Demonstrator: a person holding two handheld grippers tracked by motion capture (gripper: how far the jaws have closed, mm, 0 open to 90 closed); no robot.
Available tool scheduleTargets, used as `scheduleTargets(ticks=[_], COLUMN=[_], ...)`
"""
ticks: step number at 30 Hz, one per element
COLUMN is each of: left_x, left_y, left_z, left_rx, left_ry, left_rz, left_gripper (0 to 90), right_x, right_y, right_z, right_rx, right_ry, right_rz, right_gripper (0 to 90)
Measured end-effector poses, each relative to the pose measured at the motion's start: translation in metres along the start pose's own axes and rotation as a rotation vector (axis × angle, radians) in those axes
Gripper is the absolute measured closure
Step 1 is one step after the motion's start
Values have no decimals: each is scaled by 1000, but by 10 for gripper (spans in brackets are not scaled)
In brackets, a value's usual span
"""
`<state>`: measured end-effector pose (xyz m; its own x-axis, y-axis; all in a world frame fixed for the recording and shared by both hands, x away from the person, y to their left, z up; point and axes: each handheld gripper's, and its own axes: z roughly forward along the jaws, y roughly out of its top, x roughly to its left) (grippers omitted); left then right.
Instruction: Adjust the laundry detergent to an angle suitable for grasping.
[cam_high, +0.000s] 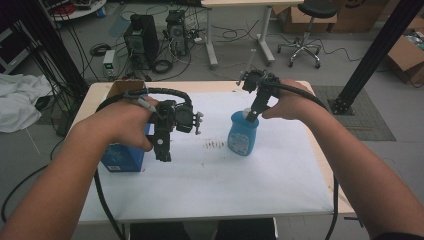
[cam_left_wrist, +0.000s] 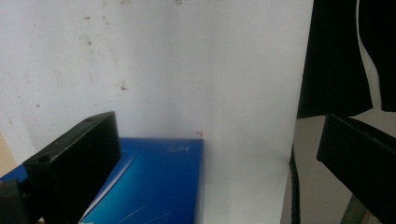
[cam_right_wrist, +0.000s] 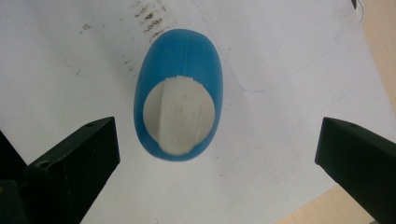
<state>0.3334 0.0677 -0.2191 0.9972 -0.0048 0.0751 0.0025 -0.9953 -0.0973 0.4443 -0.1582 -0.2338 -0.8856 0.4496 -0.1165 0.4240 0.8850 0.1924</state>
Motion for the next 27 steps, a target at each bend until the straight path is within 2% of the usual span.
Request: scheduleTargets(ticks=[6,10,15,20,22,27], left_x=[1,2,2,3,3,4], left_y=[0,1,0,-4,-5,-4], left_z=[0,0,0,-1,-1,-1], left_rx=[-2,4,7,7,2,18], left_ry=[-1,-1,-3,-4,-2,-6], left_rz=[-1,2,-2,-12,-12,-12], left_gripper=[1,1,1,1,1,1], right_x=[-2,-4,-4,-1,0,3], right_y=[-10,-19,-24,-31,-32,-33], right_z=[-10,-14,-16,-17,-16,-18], right_rx=[-3,42,46,81,84,97], right_ry=[-11,-21,-18,-17,-20,-13], right_rz=[-1,-24,-37,-74,-75,-100], right_gripper=[0,0,0,0,0,0])
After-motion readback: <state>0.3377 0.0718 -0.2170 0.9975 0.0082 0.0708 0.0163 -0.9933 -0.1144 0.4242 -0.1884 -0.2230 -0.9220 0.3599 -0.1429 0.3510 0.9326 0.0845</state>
